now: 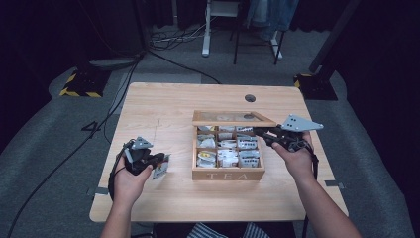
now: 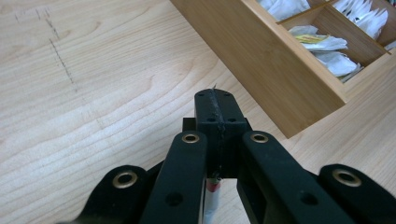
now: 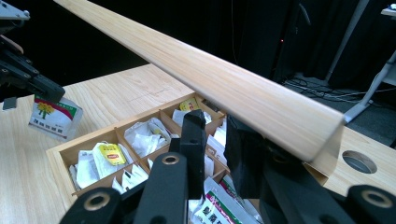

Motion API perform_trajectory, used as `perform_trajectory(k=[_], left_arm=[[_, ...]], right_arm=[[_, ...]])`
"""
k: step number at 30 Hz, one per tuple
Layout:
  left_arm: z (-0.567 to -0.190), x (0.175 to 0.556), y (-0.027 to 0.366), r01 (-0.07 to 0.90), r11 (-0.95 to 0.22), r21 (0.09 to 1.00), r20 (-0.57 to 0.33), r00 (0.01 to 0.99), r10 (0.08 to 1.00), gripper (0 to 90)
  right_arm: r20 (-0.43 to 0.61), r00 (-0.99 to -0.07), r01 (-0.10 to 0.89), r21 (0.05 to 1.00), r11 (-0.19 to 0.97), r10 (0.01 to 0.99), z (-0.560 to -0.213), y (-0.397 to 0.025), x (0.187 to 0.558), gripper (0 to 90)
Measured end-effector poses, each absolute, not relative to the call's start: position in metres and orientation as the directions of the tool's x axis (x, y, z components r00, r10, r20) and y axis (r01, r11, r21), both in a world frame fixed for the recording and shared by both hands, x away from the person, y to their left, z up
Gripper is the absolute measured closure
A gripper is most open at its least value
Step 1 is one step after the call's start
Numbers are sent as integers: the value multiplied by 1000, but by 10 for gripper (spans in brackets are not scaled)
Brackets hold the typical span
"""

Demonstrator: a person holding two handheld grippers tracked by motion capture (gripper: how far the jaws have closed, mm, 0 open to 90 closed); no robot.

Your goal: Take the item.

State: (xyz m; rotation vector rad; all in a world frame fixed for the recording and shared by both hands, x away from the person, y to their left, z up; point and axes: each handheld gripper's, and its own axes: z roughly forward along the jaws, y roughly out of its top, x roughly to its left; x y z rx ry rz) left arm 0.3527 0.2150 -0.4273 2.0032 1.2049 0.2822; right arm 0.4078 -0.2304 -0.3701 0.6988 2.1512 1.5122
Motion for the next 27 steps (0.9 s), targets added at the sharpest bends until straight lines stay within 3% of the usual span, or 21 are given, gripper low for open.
perform_trajectory(k=[9,11,13,17,21,27], left_arm=[[-429,355,230,662,-250,706,-146,483,863,866],[-430,354,230,661,-254,706,-123,468,875,778],[-431,354,231,643,-257,722,-77,444,893,577],[-432,354,230,599,-301,742,23,426,905,383],[-427,347,222,576,-293,763,14,439,898,327],[-420,333,196,537,-339,772,-16,550,835,316]], right_arm=[[-51,-786,163,944,287,616,-370,-230,408,777],[-49,-787,165,944,286,616,-371,-230,408,778],[-48,-787,166,944,286,615,-371,-231,408,777],[-48,-787,166,944,285,615,-371,-231,408,778],[-48,-787,166,944,286,615,-371,-230,408,778],[-48,-787,167,944,286,615,-371,-231,408,777]])
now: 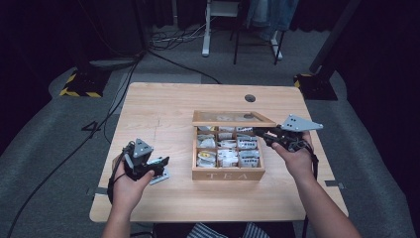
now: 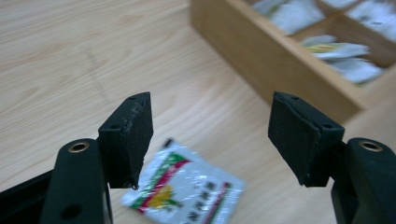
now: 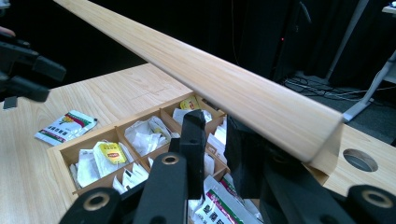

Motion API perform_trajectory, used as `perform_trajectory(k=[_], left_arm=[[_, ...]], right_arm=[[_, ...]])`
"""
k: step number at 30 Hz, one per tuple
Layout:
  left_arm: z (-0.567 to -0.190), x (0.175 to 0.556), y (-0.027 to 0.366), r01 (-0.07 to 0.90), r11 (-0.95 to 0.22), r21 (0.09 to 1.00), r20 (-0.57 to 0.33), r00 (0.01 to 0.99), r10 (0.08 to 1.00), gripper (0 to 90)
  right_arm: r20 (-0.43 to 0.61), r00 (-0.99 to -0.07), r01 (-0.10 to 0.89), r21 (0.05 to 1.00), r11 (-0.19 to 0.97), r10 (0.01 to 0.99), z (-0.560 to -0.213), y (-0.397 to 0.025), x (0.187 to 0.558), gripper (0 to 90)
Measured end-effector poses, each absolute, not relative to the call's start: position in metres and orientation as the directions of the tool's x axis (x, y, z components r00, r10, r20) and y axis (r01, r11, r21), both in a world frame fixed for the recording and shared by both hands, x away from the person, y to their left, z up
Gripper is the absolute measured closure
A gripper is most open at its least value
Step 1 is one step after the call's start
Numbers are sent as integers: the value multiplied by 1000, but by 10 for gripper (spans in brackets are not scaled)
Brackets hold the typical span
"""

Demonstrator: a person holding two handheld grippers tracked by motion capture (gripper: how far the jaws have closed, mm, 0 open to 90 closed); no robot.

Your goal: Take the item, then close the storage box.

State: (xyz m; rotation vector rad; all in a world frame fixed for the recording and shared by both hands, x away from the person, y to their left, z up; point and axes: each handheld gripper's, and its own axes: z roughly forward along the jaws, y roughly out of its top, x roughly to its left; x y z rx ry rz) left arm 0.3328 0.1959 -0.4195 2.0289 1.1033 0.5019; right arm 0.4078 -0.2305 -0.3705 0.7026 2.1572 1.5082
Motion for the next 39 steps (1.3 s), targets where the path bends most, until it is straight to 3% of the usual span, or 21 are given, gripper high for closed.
perform_trajectory(k=[11,19,24,32,39], left_arm=[[-423,304,150,505,-451,736,-19,681,732,291],[-453,291,128,538,-555,635,-34,737,675,267],[-472,292,121,563,-561,607,-79,745,662,268],[-489,298,121,589,-553,589,-73,721,689,265],[-495,300,122,561,-537,631,-42,715,698,243]], right_arm=[[-44,-788,171,943,286,615,-370,-230,408,773],[-45,-787,171,942,288,616,-370,-230,407,771],[-42,-786,174,942,286,616,-370,-230,407,766],[-30,-792,191,937,293,610,-369,-232,407,758],[-14,-794,216,928,303,608,-366,-233,405,738]])
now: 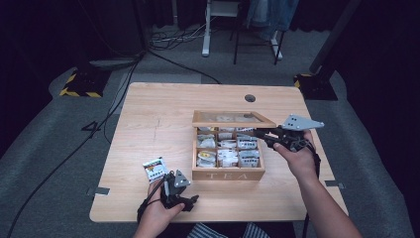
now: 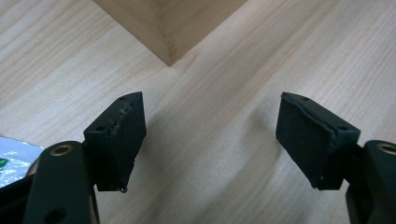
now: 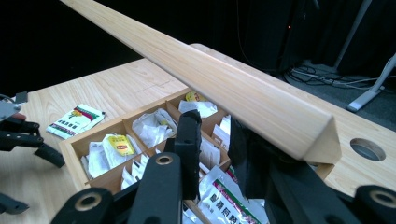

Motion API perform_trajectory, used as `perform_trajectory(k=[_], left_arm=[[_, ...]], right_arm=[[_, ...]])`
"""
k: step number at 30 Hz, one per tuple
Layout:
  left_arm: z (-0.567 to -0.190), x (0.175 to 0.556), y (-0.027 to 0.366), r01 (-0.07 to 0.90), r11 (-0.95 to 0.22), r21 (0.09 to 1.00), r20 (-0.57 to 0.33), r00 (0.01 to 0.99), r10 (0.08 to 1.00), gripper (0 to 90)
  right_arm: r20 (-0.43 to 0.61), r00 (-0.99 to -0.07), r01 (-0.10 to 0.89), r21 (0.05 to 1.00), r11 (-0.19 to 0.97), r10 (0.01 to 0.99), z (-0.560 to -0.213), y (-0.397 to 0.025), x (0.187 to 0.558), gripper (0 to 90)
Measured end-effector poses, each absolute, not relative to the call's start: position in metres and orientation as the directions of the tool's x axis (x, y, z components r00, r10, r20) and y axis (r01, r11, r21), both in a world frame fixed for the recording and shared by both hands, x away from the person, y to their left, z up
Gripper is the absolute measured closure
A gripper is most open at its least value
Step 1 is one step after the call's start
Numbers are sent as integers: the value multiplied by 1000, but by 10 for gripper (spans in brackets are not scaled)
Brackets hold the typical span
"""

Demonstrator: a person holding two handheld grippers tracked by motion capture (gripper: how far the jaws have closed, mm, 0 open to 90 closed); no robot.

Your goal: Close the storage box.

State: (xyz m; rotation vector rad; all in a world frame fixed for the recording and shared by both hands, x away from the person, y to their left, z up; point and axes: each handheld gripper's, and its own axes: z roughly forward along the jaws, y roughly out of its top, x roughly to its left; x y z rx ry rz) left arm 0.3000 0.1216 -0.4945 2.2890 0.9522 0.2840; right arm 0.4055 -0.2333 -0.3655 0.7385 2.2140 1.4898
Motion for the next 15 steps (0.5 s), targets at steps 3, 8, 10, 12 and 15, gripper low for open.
perform_trajectory(k=[3,8,10,12,15], left_arm=[[-499,300,120,530,-532,660,-24,722,691,194],[-503,301,121,511,-514,689,-25,726,687,162],[-504,301,121,513,-511,689,-29,724,689,162],[-504,301,120,514,-510,690,-28,722,691,161],[-504,302,120,516,-507,691,-28,720,694,161]], right_arm=[[-1,-796,232,923,306,605,-363,-235,405,739],[24,-799,267,910,318,601,-361,-237,404,715],[34,-800,290,896,336,600,-361,-238,404,708],[37,-803,297,891,345,595,-361,-239,404,707],[36,-805,302,884,357,592,-360,-239,404,703]])
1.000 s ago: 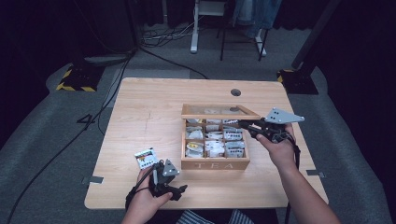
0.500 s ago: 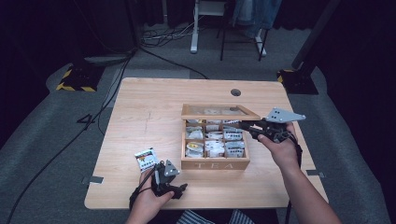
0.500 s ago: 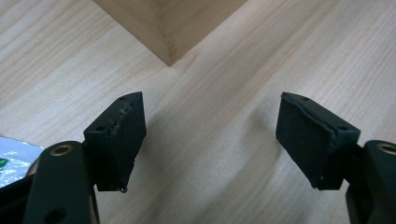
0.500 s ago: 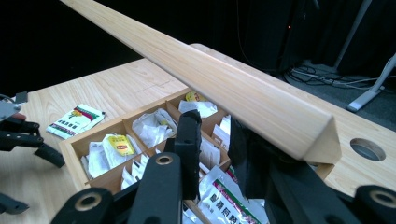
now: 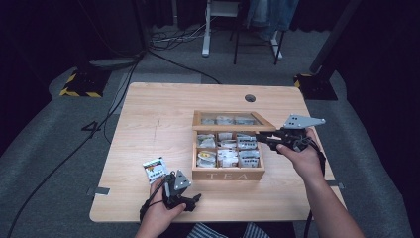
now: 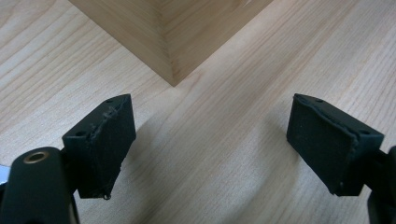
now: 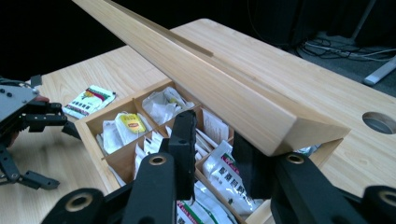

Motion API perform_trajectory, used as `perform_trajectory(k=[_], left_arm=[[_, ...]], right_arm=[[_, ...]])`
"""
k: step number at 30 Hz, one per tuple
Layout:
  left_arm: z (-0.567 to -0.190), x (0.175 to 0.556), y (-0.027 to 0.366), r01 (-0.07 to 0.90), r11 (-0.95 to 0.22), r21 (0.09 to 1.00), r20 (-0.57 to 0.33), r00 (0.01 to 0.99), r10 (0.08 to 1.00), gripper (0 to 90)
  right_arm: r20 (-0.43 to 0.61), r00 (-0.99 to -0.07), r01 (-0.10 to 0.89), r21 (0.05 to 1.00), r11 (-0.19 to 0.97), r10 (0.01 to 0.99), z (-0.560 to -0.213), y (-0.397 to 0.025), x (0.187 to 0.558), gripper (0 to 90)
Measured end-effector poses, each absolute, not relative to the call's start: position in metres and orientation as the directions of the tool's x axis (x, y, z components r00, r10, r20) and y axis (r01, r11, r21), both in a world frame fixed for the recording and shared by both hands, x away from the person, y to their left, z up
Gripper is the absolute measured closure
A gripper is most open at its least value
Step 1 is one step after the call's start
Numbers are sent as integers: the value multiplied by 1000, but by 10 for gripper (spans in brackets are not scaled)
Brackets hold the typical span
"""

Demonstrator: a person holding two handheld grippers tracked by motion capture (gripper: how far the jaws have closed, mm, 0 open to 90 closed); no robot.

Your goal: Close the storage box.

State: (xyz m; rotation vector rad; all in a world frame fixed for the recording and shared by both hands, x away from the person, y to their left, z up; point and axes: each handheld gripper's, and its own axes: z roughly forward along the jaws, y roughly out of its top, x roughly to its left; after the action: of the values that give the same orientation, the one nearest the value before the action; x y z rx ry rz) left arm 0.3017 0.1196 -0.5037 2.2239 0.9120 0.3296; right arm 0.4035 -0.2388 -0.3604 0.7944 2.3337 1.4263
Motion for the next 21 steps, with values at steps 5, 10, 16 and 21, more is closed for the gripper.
perform_trajectory(k=[5,10,16,21], left_arm=[[-504,302,119,518,-505,690,-30,718,695,161],[-504,302,119,518,-506,690,-30,719,695,161],[-504,302,119,517,-504,692,-29,718,696,161],[-504,302,119,516,-504,692,-29,718,695,161]], right_arm=[[37,-809,304,881,363,587,-358,-239,401,684],[50,-817,326,862,389,575,-357,-239,400,679],[59,-804,368,831,417,592,-358,-244,402,669],[63,-802,381,820,427,594,-358,-247,402,669]])
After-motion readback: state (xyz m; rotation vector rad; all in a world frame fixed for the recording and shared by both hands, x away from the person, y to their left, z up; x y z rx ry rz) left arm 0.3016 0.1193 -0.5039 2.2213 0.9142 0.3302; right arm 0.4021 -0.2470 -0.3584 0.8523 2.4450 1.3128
